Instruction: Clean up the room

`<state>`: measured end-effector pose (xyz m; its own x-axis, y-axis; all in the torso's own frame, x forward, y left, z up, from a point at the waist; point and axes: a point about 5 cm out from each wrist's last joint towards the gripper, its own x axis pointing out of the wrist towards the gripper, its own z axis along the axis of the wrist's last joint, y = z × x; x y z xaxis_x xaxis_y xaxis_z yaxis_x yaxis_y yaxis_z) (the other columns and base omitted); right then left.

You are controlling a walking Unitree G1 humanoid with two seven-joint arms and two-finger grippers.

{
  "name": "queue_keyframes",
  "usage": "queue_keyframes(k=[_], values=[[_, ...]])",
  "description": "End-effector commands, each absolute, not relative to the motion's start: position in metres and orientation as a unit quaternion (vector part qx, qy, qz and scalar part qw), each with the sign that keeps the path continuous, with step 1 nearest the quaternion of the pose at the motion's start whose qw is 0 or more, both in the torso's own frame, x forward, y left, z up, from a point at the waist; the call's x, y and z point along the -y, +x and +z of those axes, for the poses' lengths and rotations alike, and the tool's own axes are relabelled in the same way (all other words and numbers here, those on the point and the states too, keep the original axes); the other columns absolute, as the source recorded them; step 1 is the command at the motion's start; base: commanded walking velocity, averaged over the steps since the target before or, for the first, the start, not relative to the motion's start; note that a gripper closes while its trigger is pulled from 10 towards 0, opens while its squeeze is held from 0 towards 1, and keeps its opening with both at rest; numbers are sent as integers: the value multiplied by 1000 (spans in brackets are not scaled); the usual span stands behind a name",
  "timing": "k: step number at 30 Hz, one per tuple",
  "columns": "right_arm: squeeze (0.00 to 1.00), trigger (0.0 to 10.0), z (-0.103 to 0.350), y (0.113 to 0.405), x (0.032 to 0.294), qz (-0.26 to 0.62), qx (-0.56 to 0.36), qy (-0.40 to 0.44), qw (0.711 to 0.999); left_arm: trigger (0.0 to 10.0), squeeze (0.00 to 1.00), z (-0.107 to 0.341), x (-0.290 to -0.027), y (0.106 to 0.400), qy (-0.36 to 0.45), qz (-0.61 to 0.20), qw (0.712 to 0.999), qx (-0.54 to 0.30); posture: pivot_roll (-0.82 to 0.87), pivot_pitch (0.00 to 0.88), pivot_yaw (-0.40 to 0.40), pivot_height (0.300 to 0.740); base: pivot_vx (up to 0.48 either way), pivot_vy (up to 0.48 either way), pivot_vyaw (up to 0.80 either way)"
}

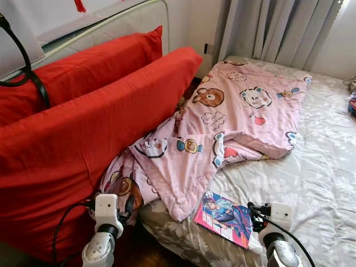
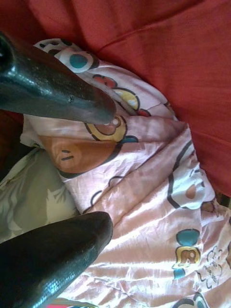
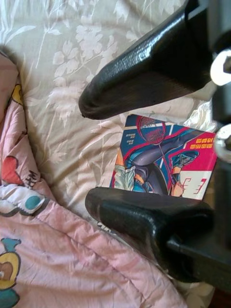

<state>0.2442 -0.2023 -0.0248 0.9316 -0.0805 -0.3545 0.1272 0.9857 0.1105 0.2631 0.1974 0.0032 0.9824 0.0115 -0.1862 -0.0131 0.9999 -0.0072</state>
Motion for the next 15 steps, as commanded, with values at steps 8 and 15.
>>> queue_keyframes(k=[8,15], values=[[0,10000,-27,247,190,-37,-189,71,979,10000,0,7,-204,266,-9,16,996,-88,27,108,1,682,0,0,0],[0,10000,-25,245,195,-50,-172,73,981,10000,0,4,-200,263,-11,11,996,-92,11,123,6,682,0,0,0]])
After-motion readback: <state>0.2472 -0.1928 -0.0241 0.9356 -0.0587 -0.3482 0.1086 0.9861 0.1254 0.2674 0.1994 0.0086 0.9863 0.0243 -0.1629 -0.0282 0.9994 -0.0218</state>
